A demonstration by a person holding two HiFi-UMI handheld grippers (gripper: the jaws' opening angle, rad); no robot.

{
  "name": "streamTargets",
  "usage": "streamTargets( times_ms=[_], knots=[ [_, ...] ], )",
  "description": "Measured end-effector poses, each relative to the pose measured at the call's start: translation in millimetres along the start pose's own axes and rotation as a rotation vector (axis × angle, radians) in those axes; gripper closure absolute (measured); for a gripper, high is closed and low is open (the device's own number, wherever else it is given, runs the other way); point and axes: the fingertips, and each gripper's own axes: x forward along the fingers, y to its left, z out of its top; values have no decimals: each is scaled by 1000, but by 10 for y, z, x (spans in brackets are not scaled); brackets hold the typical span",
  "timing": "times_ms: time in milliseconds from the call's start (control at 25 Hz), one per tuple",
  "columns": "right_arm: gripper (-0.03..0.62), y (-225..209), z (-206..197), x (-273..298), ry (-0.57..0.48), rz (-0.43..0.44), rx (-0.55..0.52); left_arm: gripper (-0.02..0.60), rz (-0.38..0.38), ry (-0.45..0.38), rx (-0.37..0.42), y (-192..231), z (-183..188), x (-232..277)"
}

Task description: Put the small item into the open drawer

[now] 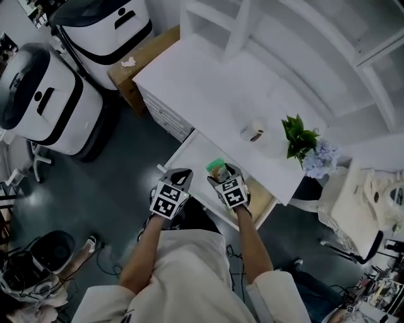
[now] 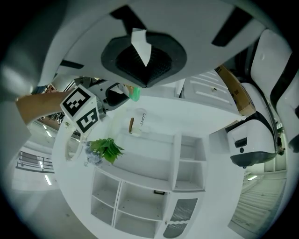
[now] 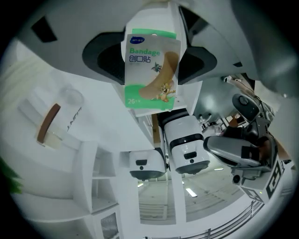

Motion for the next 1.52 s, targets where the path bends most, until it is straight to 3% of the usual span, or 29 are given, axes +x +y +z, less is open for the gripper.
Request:
streamTargets(
  times_ms=[480,640,760,1120,1520],
  knots=[
    [226,-48,-386,720,141,112,-53,566,18,13,-61,26,-100,213],
    [226,-82,-542,939,194,134,-81,566,21,54,-80,23,-256,296],
    [226,-135,-633,1077,232,131,-94,566,31,77,-100,69,-337,325],
    [226,-271,-789,1422,332,111,-332,566,56,97,-120,195,-394,397],
    [224,-312,-739,1489,319,84,-361,566,65,103,-133,285,-440,351]
  ],
)
